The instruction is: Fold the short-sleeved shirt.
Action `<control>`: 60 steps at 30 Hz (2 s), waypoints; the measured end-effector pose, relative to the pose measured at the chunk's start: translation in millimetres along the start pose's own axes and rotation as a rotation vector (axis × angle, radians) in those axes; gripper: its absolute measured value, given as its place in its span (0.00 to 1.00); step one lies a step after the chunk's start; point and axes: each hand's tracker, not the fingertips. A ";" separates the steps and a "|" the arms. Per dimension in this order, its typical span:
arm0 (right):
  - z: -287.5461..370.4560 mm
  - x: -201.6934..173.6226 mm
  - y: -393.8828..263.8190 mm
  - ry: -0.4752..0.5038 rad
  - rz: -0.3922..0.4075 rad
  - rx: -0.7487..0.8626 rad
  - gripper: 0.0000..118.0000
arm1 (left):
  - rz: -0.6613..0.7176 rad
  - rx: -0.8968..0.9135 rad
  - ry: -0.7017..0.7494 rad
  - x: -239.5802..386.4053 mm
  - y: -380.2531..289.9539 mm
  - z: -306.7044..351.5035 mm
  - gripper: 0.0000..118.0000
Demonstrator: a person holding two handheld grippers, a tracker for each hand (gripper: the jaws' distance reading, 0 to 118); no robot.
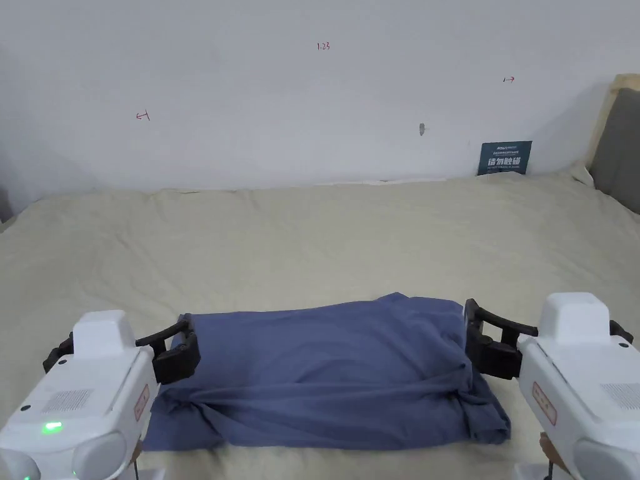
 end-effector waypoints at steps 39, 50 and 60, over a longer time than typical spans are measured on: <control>-83.1 11.4 -52.7 -0.021 0.016 -0.198 0.01 | 0.082 -0.831 0.071 -61.7 -172.7 -163.8 0.63; -159.5 55.8 -132.8 -0.097 -0.155 -0.637 0.82 | 0.026 -0.678 -0.020 -53.2 -134.6 -145.5 0.06; -176.3 51.4 -190.4 0.014 -0.264 -0.776 0.29 | 0.046 -0.658 -0.025 -57.9 -119.0 -137.0 0.06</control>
